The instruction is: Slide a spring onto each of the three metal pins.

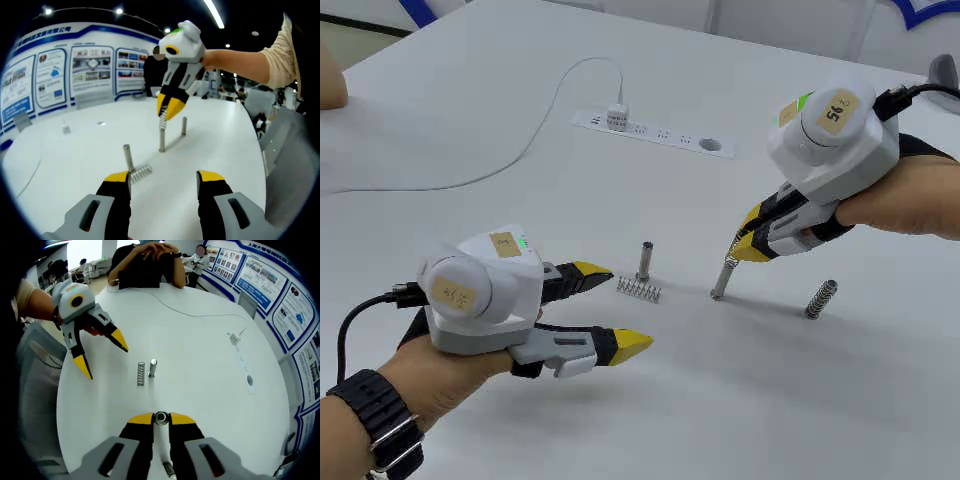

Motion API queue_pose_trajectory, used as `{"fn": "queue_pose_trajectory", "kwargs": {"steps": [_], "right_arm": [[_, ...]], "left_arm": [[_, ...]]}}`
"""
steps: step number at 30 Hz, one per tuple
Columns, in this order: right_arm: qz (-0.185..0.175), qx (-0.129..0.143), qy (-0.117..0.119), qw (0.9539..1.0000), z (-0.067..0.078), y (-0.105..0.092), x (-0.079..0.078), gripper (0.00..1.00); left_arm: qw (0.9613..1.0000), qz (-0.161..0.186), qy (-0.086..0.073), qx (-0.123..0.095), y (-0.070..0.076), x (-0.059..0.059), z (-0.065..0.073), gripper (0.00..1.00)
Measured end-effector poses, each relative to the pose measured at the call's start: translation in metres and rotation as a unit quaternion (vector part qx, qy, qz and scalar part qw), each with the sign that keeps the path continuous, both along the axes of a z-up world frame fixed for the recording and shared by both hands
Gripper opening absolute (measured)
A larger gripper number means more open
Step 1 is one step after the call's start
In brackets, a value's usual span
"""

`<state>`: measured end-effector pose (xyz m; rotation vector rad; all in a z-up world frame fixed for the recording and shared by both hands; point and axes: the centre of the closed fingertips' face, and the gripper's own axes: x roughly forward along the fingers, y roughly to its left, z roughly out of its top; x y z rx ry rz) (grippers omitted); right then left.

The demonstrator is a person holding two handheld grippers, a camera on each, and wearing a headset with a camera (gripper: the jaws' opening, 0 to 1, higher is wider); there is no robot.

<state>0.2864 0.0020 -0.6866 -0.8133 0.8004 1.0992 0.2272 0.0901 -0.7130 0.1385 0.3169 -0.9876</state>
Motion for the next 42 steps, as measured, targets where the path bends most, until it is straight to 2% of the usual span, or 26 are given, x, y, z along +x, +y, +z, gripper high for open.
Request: {"fn": "queue_pose_trajectory", "kwargs": {"steps": [18, 24, 42], "right_arm": [[-0.017, -0.006, 0.030, 0.9994, -0.029, 0.003, 0.002, 0.12], [-0.018, -0.014, 0.031, 0.9993, -0.041, 0.003, 0.001, 0.12], [-0.033, -0.017, 0.039, 0.9985, -0.057, 0.001, 0.005, 0.13]], "left_arm": [[1.0000, -0.002, 0.001, -0.002, 0.000, 0.001, 0.000, 0.53], [1.0000, -0.001, 0.003, -0.001, 0.001, 0.002, -0.001, 0.53], [1.0000, 0.004, 0.003, -0.004, 0.001, 0.003, -0.001, 0.53]]}}
